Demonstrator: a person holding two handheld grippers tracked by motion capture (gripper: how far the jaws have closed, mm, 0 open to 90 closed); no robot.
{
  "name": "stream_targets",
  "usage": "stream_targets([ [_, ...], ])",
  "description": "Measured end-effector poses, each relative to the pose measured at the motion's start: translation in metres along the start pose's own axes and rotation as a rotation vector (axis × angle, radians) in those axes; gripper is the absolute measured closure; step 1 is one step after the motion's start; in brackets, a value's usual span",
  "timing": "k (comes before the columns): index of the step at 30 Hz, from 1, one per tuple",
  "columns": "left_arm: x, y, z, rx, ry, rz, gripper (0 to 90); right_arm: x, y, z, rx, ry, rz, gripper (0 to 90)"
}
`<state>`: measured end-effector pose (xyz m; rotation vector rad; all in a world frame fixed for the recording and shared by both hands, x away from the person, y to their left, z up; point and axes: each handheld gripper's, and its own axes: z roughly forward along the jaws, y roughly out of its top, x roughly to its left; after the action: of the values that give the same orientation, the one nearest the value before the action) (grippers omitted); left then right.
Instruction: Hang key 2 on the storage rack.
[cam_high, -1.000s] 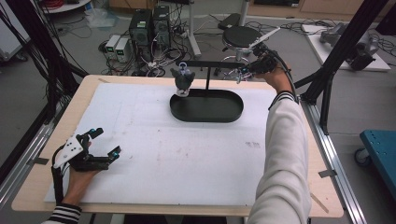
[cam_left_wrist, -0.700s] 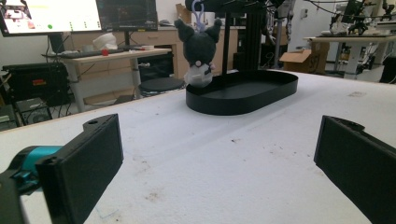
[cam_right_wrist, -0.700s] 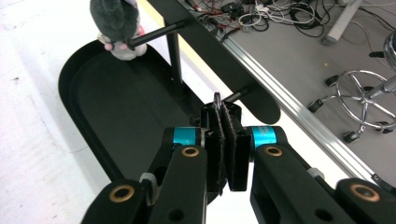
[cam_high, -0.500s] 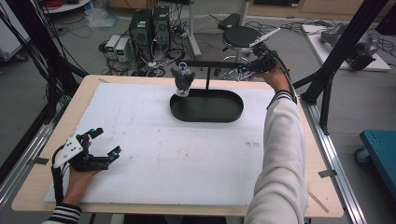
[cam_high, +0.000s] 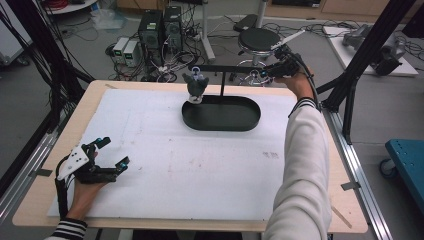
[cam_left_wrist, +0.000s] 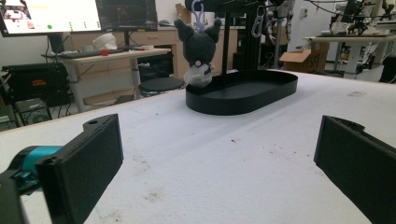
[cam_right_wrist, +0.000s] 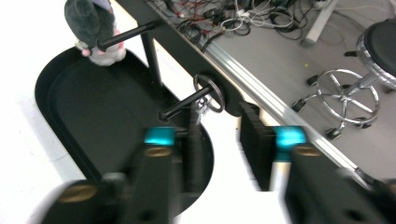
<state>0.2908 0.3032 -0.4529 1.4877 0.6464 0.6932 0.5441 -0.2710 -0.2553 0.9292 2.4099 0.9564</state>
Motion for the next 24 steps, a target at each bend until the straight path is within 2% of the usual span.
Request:
stream_targets([
  [1,0.000,0.000,0.000,-0.002,0.000,-0.001,1.7,0.000,0.000,-0.002,-0.013,-0.009,0.009,47.0],
  [2,0.000,0.000,0.000,-0.003,0.000,-0.003,1.7,0.001,-0.001,-0.003,-0.038,-0.045,0.019,32.3],
  [3,0.000,0.000,0.000,-0.003,0.001,-0.002,1.7,0.002,-0.001,-0.005,-0.044,-0.068,0.022,22.1],
  [6,0.000,0.000,0.000,-0.004,0.000,-0.006,1.7,0.005,-0.001,-0.010,-0.069,-0.082,0.032,0.3],
  [10,0.000,0.000,0.000,0.000,0.000,-0.003,1.7,0.010,-0.008,-0.023,-0.179,-0.076,0.063,0.7],
  [12,0.000,0.000,0.000,-0.001,0.002,-0.005,1.7,0.013,-0.013,-0.030,-0.183,-0.058,0.073,0.6],
  [15,0.000,0.000,0.000,-0.001,0.002,-0.002,1.7,0.022,-0.015,-0.044,-0.191,-0.047,0.049,0.7],
  [16,0.000,0.000,0.000,-0.001,0.002,-0.003,1.7,0.025,-0.016,-0.048,-0.218,-0.046,0.045,0.7],
  [17,0.000,0.000,0.000,-0.001,0.003,-0.003,1.7,0.030,-0.019,-0.055,-0.270,-0.030,0.044,0.7],
  [19,0.000,0.000,0.000,0.000,0.001,-0.002,1.7,0.039,-0.023,-0.065,-0.321,-0.003,0.058,0.7],
  [22,0.000,0.000,0.000,-0.001,0.003,-0.006,1.7,0.053,-0.035,-0.077,-0.401,0.021,0.036,0.7],
  [24,0.000,0.000,0.000,-0.001,0.003,-0.006,1.7,0.065,-0.045,-0.084,-0.435,0.031,0.037,0.7],
])
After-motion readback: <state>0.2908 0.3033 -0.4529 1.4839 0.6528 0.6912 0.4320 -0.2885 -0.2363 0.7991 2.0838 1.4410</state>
